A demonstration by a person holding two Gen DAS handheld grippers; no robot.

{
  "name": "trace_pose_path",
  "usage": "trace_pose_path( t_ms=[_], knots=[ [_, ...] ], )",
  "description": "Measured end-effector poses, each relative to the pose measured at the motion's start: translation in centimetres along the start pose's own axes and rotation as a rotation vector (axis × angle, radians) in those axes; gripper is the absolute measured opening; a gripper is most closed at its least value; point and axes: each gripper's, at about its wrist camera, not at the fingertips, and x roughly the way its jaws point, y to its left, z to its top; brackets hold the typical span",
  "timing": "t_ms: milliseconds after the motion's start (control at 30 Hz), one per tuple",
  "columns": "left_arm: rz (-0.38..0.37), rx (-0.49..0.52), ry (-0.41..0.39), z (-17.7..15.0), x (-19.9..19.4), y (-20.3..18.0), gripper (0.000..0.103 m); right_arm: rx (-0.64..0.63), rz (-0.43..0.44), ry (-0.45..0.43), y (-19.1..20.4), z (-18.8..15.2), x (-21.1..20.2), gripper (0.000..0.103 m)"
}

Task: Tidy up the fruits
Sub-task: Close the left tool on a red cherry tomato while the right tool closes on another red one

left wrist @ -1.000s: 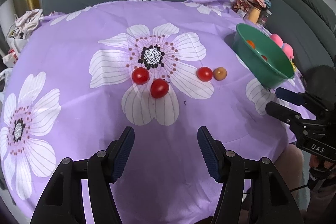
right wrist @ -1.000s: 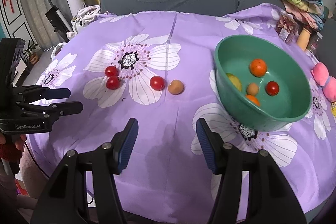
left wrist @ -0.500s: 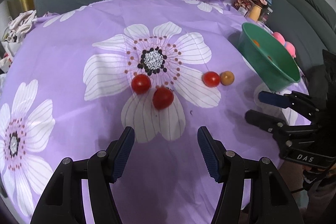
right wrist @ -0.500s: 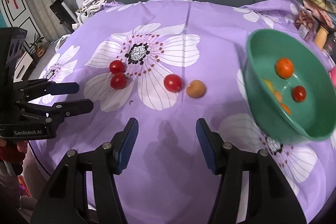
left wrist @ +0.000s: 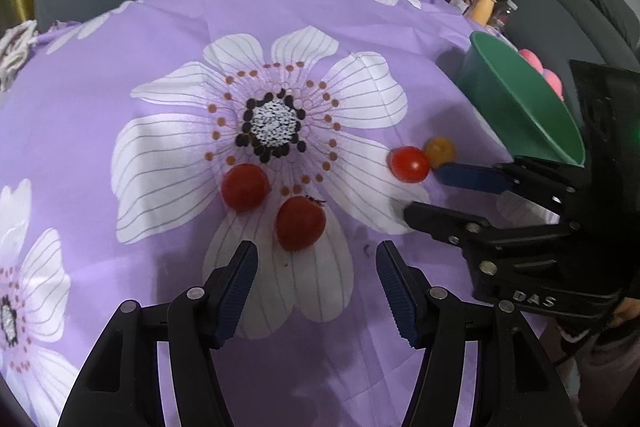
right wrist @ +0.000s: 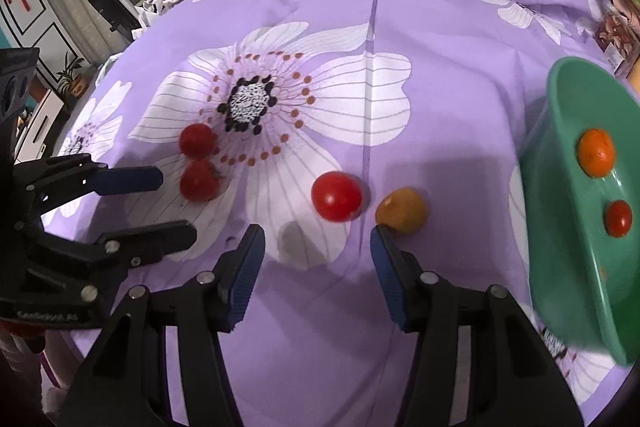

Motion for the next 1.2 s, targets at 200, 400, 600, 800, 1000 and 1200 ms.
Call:
trace_pose_path(
  t_ms=[200,400,600,800,1000,1200],
  knots=[
    [0.01,0.006,0.013,0.7,0.6,0.5,0.056,-0.019,-0.009,0.015,-0.2,1.2,1.1,0.05],
    [0.027,0.017,0.024,1.0,1.2,0.5,0.05,-0.035,-0.019,0.018,-0.4,1.8,1.6,0.045],
    [0.061,0.027,0.028,1.2,1.8,0.6,0.038,-0.036,-0.025,0.018,-0.7,2.0,1.6,0.031],
    [0.066,0.035,0.02,1.2,1.8,0.7,0.028,-0.046,-0.03,0.008,-0.6,1.9,1.4,0.029],
    [0.055,0.034,0.02,1.0,1.5,0.4,0.028,-0.039,-0.031,-0.017,-0.6,1.5,0.4,0.028],
    [0.03,0.041,0.0,0.5,0.3,-0.6,0.028,-0.036,-0.017,-0.052,-0.1,0.9,-1.4,0.028]
  ],
)
